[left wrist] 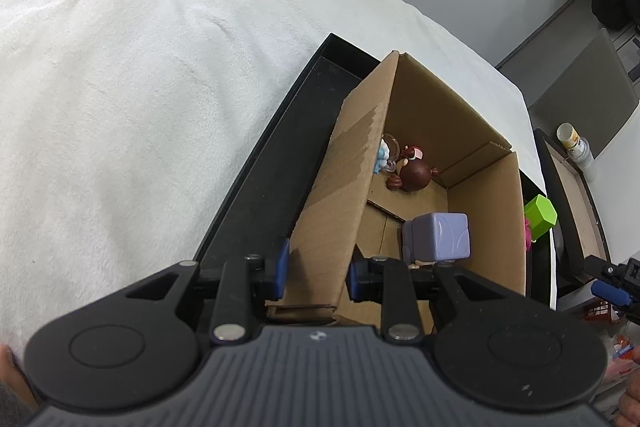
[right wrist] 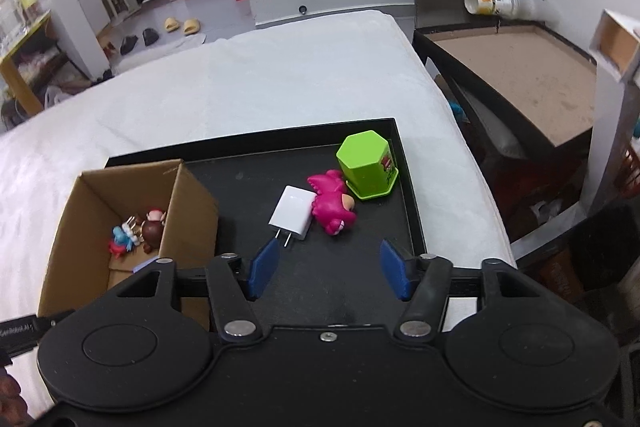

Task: Organize rigid objects
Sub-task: 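Move the right tool to the pink bird figure and grasp it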

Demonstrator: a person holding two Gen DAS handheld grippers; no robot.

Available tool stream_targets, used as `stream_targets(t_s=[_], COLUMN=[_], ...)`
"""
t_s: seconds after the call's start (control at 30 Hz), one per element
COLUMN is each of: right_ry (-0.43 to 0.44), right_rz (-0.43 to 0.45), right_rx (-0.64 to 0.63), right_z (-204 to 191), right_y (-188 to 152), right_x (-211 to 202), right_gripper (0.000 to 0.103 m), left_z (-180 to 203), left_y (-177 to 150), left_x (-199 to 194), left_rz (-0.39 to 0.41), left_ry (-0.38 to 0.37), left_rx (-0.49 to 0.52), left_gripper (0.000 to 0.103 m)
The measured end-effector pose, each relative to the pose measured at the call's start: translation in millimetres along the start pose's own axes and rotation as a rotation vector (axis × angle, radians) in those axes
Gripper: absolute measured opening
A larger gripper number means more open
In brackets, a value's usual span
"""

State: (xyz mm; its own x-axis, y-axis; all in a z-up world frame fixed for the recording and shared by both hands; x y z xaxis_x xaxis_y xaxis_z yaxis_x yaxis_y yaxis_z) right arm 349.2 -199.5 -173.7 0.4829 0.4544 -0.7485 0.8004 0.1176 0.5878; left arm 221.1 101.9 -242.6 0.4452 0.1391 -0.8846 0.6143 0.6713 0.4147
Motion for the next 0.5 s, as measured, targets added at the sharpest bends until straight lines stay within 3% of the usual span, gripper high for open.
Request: stream_targets(t_s=[0.5], right_ry=[0.115], right_rz=[0.076], right_rx=[0.151], right_z=[38], right_y=[-7], right_x=[38], right_gripper=[0.075], left_z=[1], left_y=[0], left_x=[2], left_rz=[-0.002], left_ry=[0.009], left_rx=[-0.003], left_gripper=[0.026])
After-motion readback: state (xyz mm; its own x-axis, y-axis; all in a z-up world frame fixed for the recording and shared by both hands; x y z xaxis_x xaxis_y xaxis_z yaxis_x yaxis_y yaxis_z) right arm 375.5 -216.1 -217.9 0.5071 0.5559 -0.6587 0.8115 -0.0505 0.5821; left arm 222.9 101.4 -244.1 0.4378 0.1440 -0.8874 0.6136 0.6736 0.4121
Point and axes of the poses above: each gripper's, at about its wrist camera, not at the fingertips, and x roughly the way its jaws point, z to its right, y to its top, the point moved 1 cm from there along x, roughly the way its jaws point, and after that the axes turned 12 degrees about y, right-handed, at the moved point
